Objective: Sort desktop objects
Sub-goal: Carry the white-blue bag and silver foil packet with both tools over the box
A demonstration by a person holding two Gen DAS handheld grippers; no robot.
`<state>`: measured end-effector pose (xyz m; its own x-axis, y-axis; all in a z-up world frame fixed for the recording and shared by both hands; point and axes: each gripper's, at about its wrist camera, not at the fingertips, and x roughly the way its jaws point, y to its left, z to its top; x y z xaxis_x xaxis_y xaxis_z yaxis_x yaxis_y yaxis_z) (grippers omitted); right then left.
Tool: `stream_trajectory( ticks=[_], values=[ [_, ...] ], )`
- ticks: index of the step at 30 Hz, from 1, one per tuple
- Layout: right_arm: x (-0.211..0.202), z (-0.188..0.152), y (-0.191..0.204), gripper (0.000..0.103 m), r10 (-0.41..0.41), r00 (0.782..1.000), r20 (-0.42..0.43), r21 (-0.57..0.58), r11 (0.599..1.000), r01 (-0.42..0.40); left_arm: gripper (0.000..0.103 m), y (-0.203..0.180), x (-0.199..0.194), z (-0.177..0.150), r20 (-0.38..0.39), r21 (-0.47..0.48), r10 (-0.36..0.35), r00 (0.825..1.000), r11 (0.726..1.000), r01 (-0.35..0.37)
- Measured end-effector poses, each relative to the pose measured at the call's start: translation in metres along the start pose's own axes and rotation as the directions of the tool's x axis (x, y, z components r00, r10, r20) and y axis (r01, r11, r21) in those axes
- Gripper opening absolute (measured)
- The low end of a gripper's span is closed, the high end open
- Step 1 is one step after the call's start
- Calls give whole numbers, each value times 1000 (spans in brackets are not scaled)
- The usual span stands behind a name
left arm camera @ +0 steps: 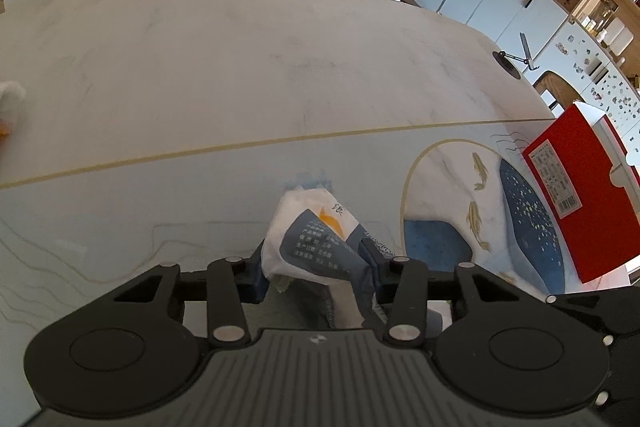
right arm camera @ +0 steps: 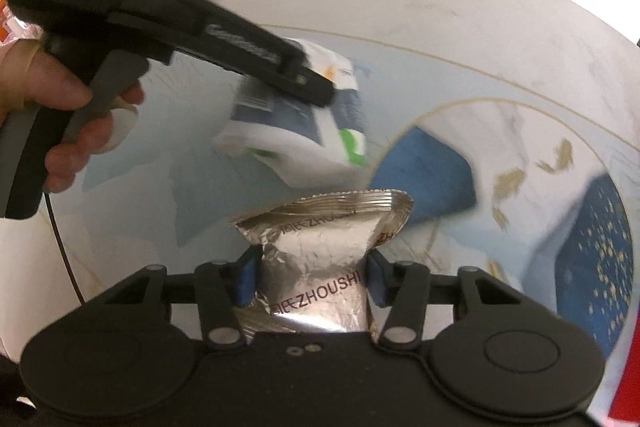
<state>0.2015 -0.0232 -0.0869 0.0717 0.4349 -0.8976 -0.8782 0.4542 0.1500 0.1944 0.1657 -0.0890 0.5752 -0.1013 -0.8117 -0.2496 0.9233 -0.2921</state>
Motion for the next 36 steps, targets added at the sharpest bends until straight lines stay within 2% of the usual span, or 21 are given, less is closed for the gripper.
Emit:
stream_trajectory(
  ticks=[8,18,21,29,36],
  values=[
    [-13,-22,-28,49,-37,999,-8,73,997,38,39,-4,-10,-17,-1,-6,-17,1000,1000,17],
    [-42,-43,-30,49,-60,998,18,144,988,57,39,-17,-25,-48,-13,-7,-35,999,999,35],
    [-66,-48,-34,49,-62,997,36,153,987,56,37,-21,-33,-58,-11,-11,-48,999,999,48],
    [-95,-55,-36,48,-59,995,76,163,986,46,36,-36,-53,-82,-11,-25,-97,995,995,97],
    [-122,-60,-42,48,-65,993,99,159,986,49,36,-56,-72,-89,8,-16,-138,990,990,138]
  ],
)
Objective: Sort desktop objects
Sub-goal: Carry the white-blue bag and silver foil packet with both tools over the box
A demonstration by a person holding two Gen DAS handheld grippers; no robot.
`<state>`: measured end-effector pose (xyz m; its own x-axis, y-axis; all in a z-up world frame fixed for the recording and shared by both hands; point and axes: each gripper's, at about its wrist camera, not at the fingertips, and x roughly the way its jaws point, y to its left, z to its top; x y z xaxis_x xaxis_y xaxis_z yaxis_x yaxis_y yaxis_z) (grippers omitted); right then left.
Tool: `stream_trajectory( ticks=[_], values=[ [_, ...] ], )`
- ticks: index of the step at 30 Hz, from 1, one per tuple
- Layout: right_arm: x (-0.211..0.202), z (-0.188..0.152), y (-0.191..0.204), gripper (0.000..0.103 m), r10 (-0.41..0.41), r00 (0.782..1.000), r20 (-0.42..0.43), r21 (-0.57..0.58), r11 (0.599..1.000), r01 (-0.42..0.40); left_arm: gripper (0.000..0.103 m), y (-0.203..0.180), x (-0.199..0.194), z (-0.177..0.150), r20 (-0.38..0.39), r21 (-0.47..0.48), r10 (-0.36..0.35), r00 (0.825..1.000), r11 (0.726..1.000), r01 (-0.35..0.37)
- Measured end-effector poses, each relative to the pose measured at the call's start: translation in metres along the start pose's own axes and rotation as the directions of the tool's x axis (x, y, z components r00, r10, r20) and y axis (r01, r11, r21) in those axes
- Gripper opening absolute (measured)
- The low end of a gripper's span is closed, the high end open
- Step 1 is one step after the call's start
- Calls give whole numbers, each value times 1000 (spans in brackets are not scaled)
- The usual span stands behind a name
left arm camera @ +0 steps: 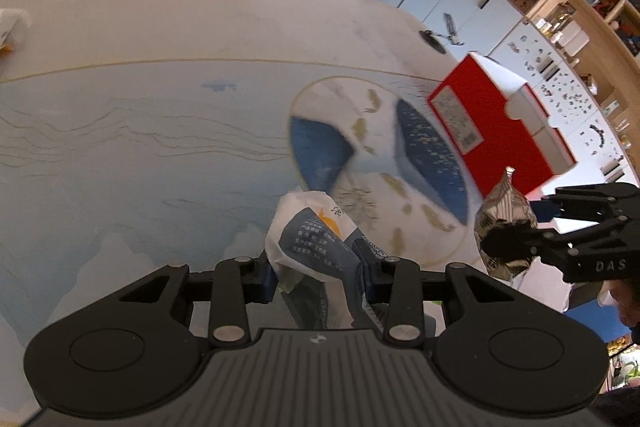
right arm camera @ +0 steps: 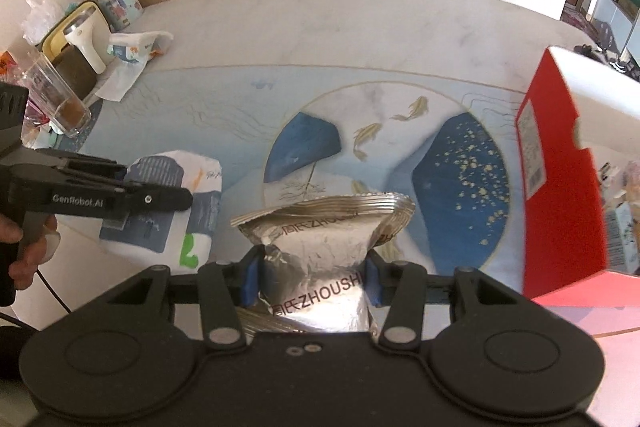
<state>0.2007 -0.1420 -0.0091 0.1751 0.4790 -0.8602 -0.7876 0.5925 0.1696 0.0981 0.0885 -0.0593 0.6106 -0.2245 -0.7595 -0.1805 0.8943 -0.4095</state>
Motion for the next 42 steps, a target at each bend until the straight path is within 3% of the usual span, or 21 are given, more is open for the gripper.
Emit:
stream_trajectory(
  ticks=[21,42],
  values=[
    [-79,1,-68,48,-65,990,128,52,997,59,36,-85,-25,25,67,91,-60,996,994,54],
    [-108,-1,-162,48,-120,977,174,90,990,106,36,-176,12,59,81,163,-86,993,984,71]
  ],
)
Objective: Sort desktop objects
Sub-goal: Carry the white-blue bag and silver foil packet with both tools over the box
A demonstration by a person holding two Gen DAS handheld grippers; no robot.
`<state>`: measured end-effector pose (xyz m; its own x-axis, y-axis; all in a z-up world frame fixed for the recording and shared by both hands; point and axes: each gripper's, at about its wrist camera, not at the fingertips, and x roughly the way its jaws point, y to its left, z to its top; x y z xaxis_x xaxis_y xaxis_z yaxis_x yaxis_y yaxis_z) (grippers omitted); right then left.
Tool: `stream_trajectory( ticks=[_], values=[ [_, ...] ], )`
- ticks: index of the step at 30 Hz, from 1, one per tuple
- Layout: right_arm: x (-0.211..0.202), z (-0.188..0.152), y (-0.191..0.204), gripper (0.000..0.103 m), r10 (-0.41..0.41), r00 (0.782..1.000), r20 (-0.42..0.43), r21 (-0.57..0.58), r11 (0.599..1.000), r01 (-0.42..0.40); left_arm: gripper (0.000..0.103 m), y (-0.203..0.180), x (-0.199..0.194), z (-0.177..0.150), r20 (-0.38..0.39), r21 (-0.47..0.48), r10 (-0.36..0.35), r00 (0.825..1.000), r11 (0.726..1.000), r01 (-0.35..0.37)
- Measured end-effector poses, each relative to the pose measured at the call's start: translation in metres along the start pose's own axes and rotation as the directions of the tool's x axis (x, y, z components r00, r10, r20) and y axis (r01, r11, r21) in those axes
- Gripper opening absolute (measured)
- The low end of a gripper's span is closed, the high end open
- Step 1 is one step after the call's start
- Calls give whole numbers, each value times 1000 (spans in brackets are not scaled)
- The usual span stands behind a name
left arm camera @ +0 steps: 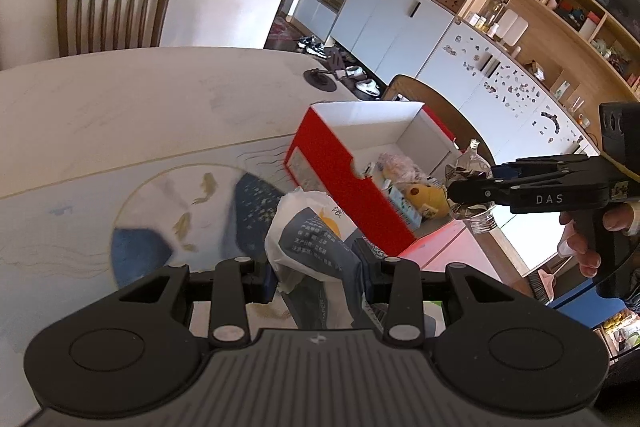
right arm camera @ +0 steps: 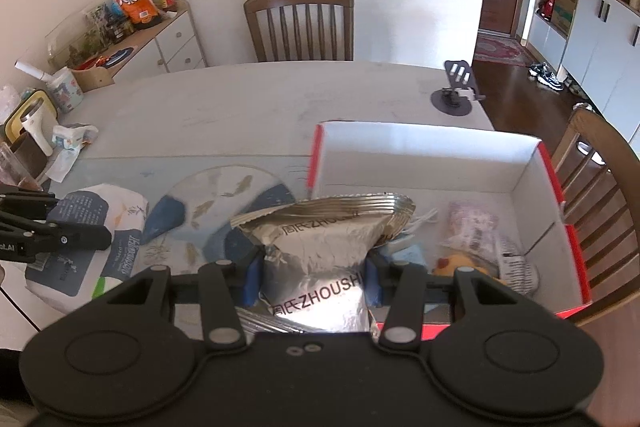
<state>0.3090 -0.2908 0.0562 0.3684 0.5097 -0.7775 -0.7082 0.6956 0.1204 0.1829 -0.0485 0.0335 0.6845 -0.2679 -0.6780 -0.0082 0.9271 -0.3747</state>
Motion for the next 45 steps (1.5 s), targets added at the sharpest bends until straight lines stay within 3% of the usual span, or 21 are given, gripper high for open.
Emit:
stream_trajectory(
  ticks=[30,45],
  values=[
    [17,9,-123,48,-48,999,-18,20,999,48,36,-106,122,69,-30,122,-25,999,992,28],
    [59,21,-145,48,-40,997,-63,-6,999,40,36,-113,188,73,-123,169,20,992,986,1]
  ],
)
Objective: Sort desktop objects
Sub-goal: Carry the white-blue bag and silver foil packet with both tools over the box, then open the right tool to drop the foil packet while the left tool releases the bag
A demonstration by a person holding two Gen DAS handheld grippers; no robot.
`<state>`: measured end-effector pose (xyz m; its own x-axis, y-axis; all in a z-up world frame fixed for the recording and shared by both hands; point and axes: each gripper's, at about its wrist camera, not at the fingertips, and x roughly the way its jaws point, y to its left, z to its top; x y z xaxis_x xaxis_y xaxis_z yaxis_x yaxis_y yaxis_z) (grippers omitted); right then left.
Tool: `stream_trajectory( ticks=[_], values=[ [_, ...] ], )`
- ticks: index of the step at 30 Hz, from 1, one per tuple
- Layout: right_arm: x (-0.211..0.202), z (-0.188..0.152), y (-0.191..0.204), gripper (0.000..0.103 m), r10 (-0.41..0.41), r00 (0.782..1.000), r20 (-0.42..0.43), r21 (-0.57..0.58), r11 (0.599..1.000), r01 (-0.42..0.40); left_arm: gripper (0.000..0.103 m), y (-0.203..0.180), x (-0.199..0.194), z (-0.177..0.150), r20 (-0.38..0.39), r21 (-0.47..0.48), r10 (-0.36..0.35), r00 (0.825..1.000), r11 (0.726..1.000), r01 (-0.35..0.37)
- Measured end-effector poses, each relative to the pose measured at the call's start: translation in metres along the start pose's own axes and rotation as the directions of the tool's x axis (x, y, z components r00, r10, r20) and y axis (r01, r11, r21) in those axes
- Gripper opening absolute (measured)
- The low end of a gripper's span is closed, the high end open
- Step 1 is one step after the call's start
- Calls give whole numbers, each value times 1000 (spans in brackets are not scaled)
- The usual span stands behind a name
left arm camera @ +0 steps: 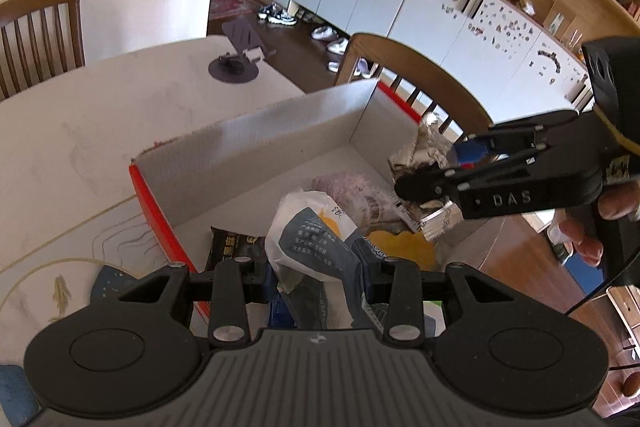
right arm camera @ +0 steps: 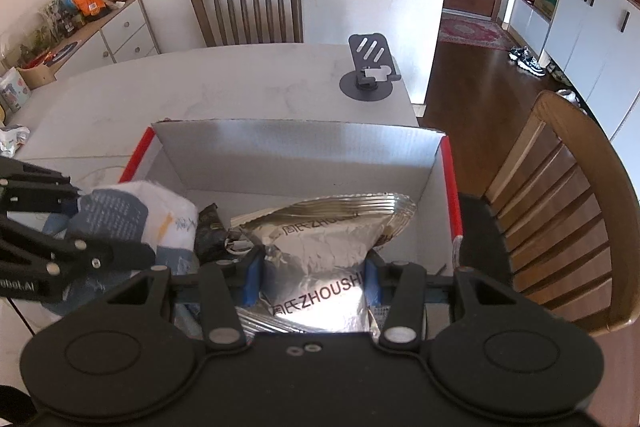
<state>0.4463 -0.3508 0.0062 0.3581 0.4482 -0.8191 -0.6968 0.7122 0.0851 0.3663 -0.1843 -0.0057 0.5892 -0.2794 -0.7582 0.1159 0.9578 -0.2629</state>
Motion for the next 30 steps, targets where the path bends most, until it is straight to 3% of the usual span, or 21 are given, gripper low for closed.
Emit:
stream_trajectory(
  ticks=[19,30],
  values=[
    [67,12,-3,48,-16,997,-81,-15,1000,15,36,4,44,1,-76,18,-1,997,1000,2],
    [72,13,-4,51,-7,996,-91,-15,1000,6,42,-3,47,2,-96,38,-6,995,999,10]
  ],
)
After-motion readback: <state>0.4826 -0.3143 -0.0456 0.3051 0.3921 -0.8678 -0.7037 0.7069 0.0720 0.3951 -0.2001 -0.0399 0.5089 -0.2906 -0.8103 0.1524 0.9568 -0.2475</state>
